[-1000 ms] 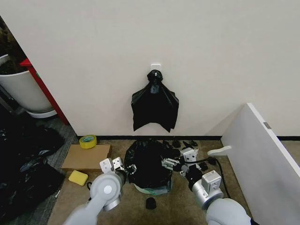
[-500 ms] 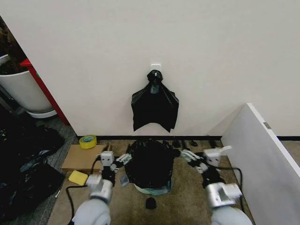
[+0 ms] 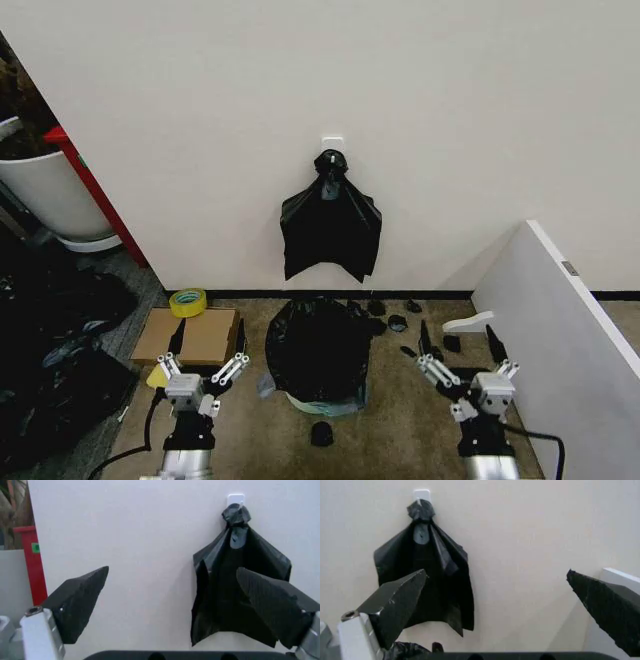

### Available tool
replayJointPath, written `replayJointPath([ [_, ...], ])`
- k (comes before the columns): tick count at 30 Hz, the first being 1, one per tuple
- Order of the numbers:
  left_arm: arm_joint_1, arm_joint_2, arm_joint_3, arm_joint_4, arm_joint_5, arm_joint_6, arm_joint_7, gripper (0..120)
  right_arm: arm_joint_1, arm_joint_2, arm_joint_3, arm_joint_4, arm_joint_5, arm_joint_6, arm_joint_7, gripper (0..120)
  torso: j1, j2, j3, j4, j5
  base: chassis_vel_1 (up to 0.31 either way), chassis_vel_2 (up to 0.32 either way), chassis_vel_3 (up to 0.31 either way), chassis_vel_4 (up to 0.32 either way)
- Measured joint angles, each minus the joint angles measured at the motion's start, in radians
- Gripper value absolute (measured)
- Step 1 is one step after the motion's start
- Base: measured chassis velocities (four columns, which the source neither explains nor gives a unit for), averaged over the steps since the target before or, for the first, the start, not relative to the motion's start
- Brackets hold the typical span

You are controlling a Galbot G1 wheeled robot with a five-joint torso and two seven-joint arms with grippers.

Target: Place the garbage bag over the trash bin.

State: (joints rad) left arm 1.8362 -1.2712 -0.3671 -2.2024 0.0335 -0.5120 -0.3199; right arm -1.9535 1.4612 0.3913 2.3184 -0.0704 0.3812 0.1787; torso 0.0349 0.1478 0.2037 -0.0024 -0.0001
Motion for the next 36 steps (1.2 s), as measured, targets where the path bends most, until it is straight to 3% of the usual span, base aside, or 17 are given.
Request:
replayJointPath([
  [36, -0.005, 0.001, 0.011, 0.004, 0.008, 0.01, -0.012, 100, 0.005, -0.001, -0.016, -0.001, -0.018, 0.002, 0.006, 100, 0.0, 0.0, 0.0, -0.0001, 0.0, 0.0, 0.0, 0.0, 0.0],
])
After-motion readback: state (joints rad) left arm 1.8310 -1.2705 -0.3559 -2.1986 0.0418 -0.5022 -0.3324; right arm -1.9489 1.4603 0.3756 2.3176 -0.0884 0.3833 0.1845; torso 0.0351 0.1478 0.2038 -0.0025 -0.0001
